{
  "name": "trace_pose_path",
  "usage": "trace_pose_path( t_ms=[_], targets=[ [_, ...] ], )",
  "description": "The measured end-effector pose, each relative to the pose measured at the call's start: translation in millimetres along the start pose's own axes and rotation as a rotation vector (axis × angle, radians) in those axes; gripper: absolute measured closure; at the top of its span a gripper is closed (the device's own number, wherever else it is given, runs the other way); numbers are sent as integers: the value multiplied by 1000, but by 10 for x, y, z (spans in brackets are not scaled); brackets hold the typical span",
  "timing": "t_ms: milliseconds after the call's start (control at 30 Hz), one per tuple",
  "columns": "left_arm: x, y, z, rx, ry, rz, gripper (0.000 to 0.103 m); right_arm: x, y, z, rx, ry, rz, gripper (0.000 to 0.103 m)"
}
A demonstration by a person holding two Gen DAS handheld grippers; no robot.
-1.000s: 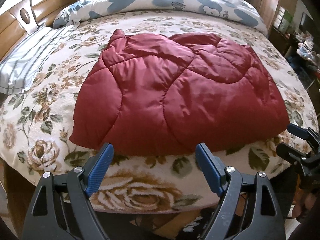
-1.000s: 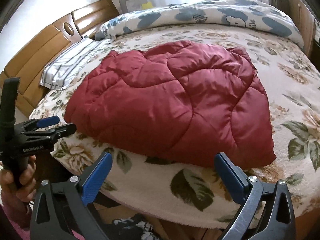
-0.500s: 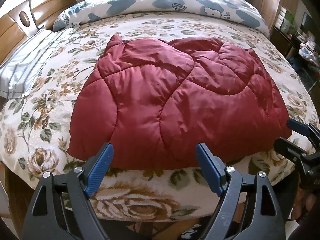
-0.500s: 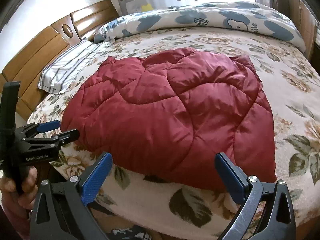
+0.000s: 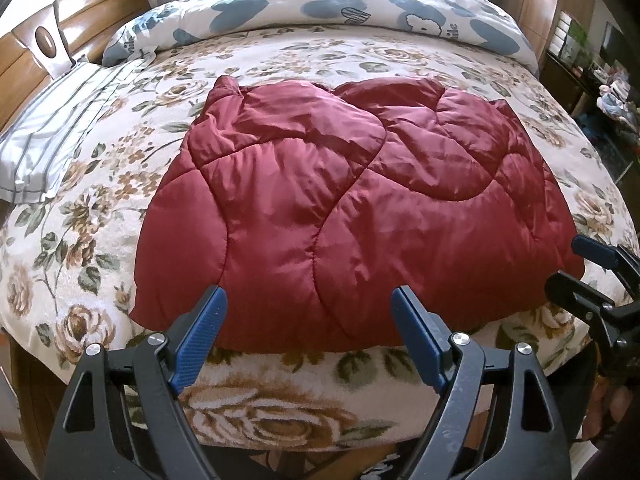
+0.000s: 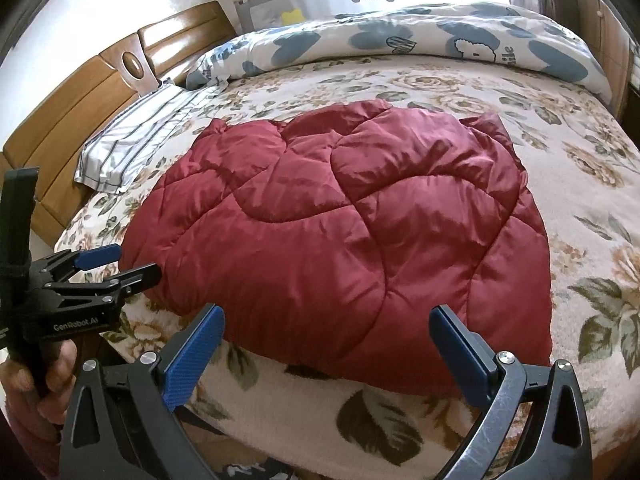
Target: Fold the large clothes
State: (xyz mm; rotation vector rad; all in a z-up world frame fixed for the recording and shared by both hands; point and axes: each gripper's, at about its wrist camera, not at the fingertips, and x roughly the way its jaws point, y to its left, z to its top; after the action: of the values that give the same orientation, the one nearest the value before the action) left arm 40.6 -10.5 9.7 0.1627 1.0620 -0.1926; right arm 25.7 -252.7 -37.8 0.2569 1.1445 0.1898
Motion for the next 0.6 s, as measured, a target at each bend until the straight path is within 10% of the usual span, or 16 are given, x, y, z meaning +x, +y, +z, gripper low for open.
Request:
trace_pose_path(
  t_ms=[600],
  targets=[
    [5, -8, 85, -2, -12, 1, 18, 0, 28, 125, -10, -12, 7, 0]
  ],
)
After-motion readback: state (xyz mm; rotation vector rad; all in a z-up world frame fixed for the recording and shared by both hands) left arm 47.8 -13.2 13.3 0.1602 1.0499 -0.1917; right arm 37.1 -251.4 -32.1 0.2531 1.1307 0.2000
